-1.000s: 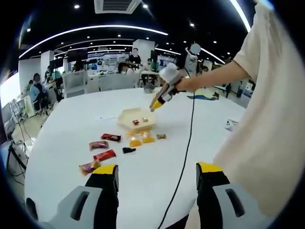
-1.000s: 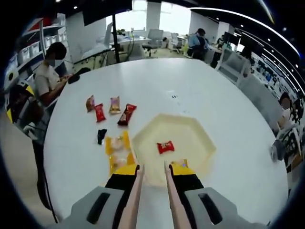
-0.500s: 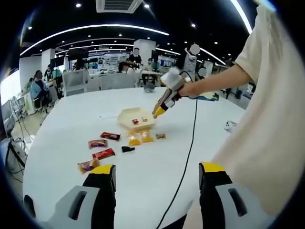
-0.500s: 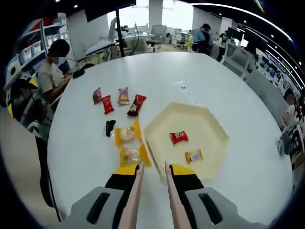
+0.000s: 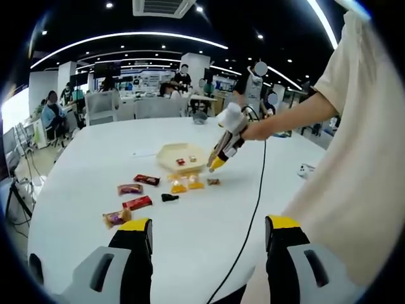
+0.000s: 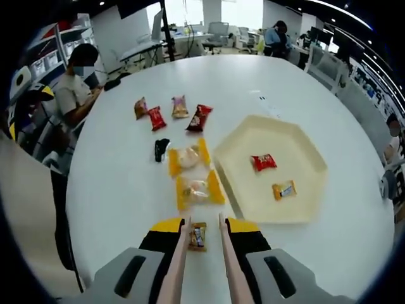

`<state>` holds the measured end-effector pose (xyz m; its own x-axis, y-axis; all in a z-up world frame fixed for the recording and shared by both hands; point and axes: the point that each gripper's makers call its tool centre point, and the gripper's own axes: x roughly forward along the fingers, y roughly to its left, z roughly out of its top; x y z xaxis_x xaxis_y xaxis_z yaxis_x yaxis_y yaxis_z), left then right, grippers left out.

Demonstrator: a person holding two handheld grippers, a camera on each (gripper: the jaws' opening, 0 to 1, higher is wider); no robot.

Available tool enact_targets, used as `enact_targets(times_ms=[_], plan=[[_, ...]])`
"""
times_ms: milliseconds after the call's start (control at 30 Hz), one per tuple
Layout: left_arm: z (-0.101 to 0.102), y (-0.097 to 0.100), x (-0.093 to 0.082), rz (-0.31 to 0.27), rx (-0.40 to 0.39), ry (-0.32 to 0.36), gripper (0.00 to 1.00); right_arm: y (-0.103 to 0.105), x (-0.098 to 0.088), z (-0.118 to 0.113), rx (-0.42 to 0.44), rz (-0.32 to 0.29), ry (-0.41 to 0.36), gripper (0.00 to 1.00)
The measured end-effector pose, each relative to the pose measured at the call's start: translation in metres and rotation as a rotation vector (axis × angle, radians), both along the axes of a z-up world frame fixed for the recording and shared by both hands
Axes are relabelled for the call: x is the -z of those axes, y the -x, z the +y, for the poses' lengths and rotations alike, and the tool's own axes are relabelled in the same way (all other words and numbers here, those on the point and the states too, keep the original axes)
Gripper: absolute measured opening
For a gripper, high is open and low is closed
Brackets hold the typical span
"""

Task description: Place the target food into the container with the food tongs after gripping and lifting it, then release it inside without dropping or visibly crushing the food.

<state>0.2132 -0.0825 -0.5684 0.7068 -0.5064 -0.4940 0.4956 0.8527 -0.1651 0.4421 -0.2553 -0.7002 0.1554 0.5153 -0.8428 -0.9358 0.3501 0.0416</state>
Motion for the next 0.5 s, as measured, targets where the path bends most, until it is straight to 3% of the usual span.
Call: enact_targets(times_ms=[500], plan=[[0.001,0.005,0.004,0.016,-0.001,-0.011,0.72,0.015,0.022,-0.009,-0.019,-0.001,0.061,0.25]])
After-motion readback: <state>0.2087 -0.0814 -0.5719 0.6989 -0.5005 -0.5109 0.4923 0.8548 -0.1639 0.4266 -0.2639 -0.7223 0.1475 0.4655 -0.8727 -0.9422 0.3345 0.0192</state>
